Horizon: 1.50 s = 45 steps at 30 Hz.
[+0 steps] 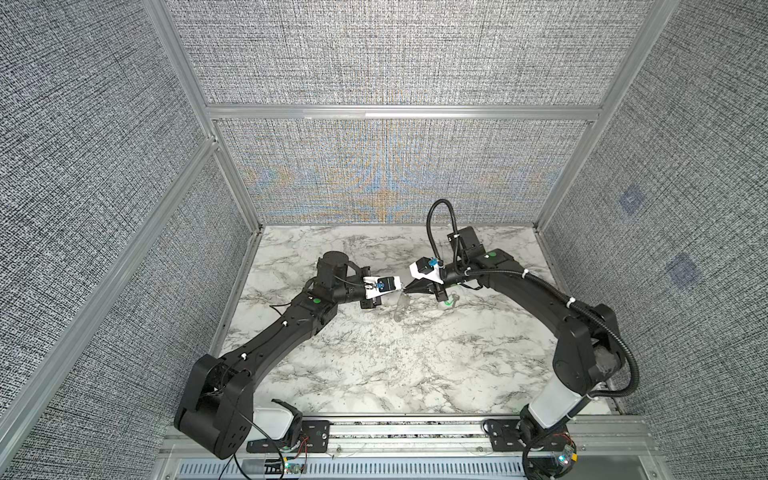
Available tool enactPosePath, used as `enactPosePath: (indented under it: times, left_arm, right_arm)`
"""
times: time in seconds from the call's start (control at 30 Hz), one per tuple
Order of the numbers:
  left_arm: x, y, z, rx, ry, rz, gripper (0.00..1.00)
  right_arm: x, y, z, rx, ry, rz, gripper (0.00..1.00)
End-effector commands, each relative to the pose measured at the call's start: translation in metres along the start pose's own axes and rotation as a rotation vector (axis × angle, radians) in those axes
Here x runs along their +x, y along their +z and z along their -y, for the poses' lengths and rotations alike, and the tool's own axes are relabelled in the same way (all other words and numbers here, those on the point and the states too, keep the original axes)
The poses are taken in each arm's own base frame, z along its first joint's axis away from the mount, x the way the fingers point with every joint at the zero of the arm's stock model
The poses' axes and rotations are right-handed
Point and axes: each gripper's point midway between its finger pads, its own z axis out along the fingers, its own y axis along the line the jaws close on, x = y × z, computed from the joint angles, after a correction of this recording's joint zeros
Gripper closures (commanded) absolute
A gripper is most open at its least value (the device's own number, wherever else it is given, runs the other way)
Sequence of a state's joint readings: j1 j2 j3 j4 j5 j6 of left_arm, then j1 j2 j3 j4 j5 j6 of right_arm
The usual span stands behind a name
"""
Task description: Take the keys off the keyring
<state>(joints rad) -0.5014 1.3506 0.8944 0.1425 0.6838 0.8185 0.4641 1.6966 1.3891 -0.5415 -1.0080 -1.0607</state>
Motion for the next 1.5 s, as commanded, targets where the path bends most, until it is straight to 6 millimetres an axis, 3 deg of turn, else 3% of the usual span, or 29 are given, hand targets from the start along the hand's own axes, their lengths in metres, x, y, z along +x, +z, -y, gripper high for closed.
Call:
enactPosePath:
  times: [0.0,0.33,0.57,0.77,1.2,1.47]
  left_arm:
    - [-0.019,-0.004,-0.029,-0.105,0.034,0.061,1.0]
    - [-0.012,-0.004,-0.036,-0.157,-0.076,0.04,1.0]
    - [-0.009,-0.006,-0.045,-0.2,-0.166,0.013,1.0]
    - [-0.005,-0.006,-0.051,-0.222,-0.232,-0.014,1.0]
    - [0.002,-0.006,-0.065,-0.296,-0.312,-0.066,1.0]
    - [0.001,-0.003,-0.063,-0.304,-0.333,-0.069,1.0]
  right_arm:
    - [0.016,0.003,-0.01,-0.013,0.035,-0.082,1.0]
    - [0.016,0.0,0.017,0.206,-0.085,-0.106,1.0]
    - [0.014,-0.005,0.025,0.251,-0.086,-0.128,0.71]
    - [0.009,-0.015,0.037,0.345,-0.061,-0.127,0.62]
    - [-0.024,-0.031,0.052,0.514,0.023,0.053,0.6]
    - [-0.039,-0.027,0.052,0.555,0.008,0.101,0.63]
